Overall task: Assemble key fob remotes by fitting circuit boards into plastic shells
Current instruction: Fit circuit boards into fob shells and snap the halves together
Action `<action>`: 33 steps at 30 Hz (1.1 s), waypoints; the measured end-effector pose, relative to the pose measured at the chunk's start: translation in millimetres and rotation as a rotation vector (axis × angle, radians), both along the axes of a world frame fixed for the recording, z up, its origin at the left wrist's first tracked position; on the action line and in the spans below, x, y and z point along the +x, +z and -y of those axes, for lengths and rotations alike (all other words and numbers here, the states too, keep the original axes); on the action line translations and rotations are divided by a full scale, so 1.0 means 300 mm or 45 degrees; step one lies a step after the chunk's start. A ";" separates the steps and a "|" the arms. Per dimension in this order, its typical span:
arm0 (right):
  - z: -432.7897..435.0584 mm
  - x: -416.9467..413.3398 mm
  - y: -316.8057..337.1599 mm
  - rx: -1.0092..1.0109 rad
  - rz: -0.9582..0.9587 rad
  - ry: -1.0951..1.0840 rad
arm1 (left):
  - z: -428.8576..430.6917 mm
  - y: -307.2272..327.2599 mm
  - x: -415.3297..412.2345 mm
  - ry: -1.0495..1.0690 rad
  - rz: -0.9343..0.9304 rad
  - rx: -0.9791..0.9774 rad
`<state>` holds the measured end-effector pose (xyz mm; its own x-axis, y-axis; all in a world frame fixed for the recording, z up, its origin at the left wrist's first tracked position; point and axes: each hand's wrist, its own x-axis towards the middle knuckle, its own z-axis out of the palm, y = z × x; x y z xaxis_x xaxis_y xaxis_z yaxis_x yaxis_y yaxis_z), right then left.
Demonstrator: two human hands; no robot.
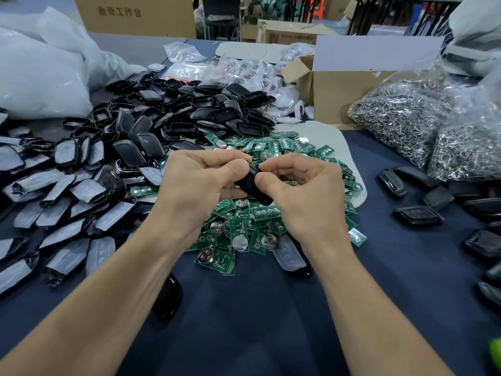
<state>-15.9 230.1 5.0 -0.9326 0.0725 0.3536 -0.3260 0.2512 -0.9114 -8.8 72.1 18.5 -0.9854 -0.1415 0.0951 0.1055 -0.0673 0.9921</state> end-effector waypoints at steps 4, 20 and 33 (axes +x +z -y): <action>-0.003 -0.001 0.005 0.046 0.027 0.069 | 0.001 -0.002 -0.002 -0.010 -0.019 0.016; -0.016 0.000 -0.003 0.033 -0.019 0.051 | 0.022 -0.029 -0.016 -0.225 -0.090 -0.459; -0.018 -0.002 -0.001 0.003 -0.102 0.116 | 0.005 -0.032 0.000 -0.084 -0.316 -0.380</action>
